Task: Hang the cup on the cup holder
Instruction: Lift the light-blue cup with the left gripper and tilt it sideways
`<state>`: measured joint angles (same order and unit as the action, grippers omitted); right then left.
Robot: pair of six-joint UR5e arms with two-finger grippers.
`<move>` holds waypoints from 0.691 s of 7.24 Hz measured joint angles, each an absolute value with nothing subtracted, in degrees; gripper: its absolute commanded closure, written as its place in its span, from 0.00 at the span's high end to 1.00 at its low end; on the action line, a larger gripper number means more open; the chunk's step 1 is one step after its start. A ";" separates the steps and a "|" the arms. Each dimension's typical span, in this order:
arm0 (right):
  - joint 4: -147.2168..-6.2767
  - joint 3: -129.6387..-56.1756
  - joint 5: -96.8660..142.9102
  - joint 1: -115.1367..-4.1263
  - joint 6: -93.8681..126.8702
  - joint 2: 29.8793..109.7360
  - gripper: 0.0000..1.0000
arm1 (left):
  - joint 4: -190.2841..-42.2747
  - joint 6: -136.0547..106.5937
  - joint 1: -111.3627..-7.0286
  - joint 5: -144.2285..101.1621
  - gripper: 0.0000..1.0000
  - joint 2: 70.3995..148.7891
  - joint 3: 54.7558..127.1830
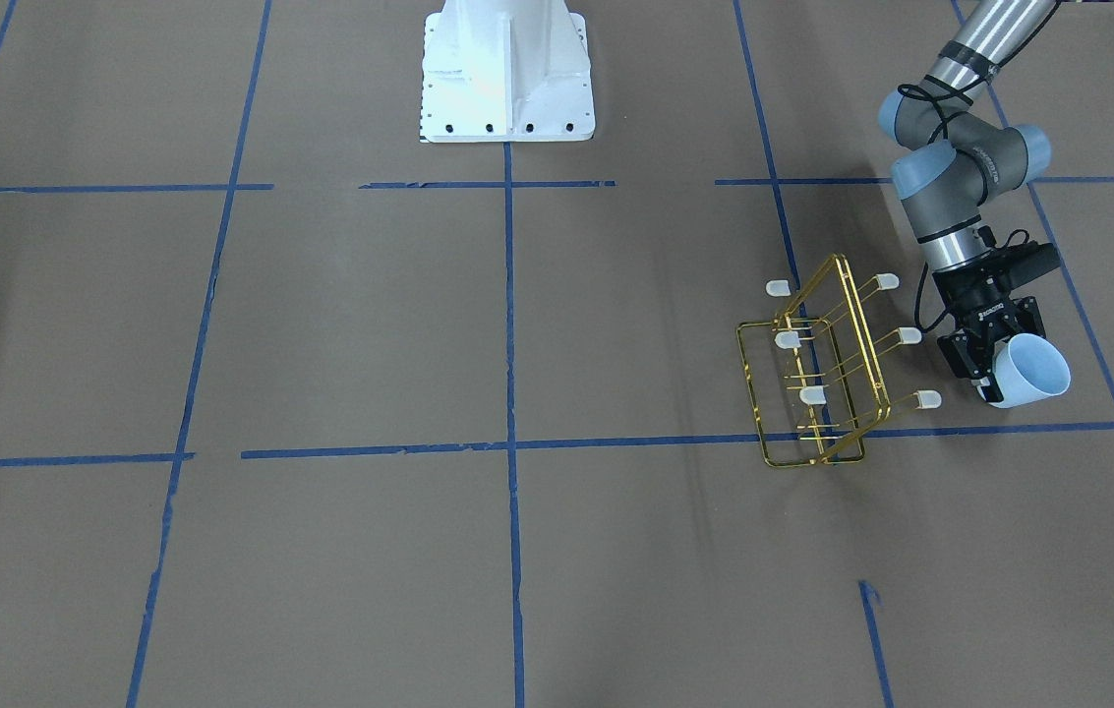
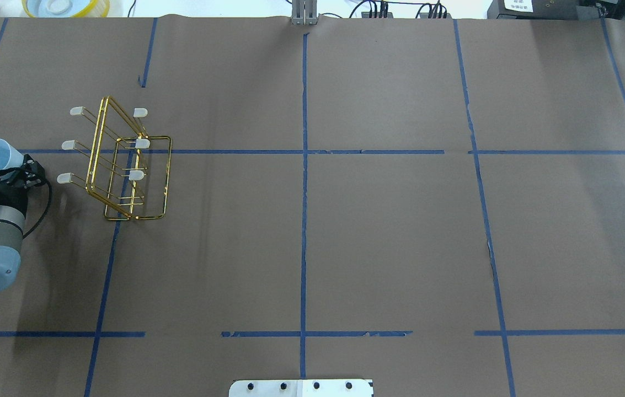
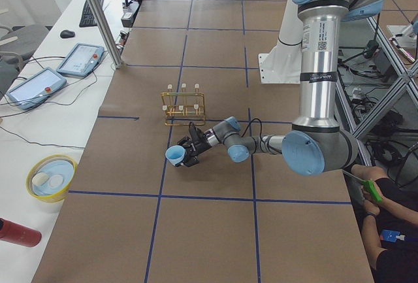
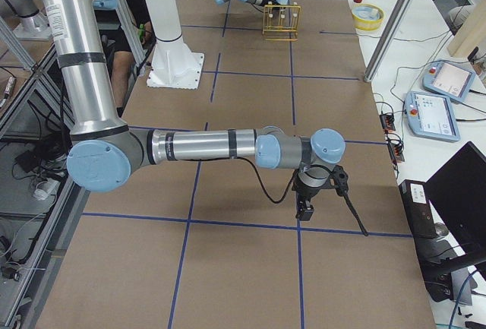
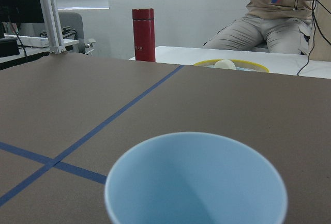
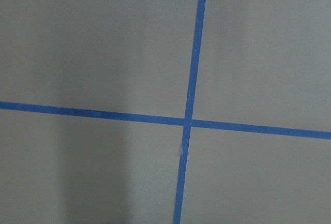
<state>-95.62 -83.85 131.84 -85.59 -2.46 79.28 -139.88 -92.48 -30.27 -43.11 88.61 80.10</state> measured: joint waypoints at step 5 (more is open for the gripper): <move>-95.62 -83.85 131.84 -85.59 -2.46 79.28 1.00 | -144.37 -84.70 -40.50 -56.03 0.00 84.80 91.47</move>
<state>-95.62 -83.85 131.84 -85.59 -2.46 79.28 -144.37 -84.70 -40.50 -56.03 84.80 91.47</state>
